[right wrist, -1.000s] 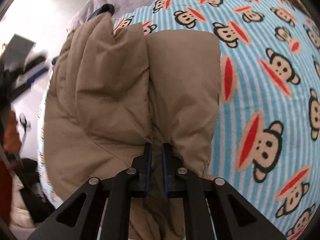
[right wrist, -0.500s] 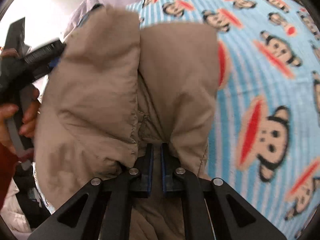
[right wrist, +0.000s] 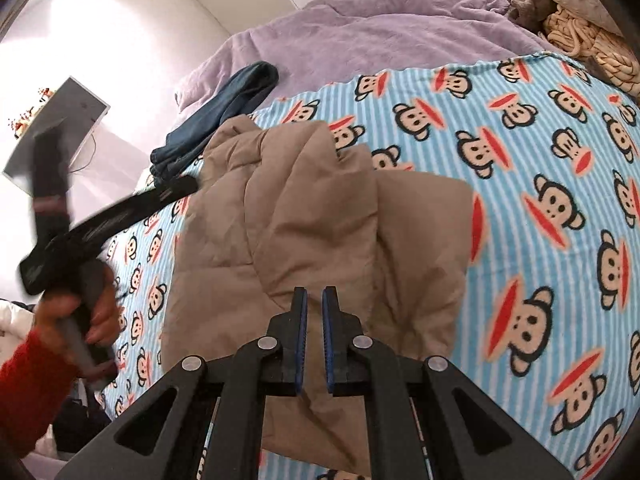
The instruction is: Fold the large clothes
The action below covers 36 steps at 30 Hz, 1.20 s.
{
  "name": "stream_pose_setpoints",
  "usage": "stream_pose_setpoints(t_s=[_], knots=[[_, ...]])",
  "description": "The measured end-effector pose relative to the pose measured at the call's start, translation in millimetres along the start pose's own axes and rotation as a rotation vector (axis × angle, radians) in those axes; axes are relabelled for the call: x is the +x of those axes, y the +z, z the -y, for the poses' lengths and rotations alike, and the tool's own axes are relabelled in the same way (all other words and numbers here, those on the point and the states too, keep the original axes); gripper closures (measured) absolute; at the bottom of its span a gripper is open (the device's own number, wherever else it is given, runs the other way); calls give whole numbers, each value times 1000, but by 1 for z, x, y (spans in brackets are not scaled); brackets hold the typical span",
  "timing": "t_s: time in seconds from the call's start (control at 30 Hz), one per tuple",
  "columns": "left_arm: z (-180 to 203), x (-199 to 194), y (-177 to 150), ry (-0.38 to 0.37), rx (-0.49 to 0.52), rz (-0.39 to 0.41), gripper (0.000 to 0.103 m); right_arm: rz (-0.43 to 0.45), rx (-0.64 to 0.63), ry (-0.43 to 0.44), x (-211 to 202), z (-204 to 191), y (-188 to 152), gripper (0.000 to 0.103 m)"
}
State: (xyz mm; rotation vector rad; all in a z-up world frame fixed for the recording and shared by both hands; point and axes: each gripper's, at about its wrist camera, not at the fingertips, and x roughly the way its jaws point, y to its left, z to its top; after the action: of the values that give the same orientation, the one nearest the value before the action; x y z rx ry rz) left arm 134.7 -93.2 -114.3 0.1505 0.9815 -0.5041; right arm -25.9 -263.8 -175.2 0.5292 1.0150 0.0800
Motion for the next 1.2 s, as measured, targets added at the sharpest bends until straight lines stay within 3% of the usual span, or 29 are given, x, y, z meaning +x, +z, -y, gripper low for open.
stream_pose_setpoints(t_s=[0.17, 0.33, 0.63, 1.2], knots=[[-24, -7, -55, 24, -90, -75, 39, 55, -37, -17, 11, -10, 36, 92], [-20, 9, -91, 32, -113, -99, 39, -85, -51, -37, 60, -5, 32, 93], [-22, 16, -89, 25, -131, -124, 34, -114, 2, -63, 84, 5, 14, 93], [-23, -14, -94, 52, -148, -143, 34, -118, -49, -148, 8, -30, -27, 93]])
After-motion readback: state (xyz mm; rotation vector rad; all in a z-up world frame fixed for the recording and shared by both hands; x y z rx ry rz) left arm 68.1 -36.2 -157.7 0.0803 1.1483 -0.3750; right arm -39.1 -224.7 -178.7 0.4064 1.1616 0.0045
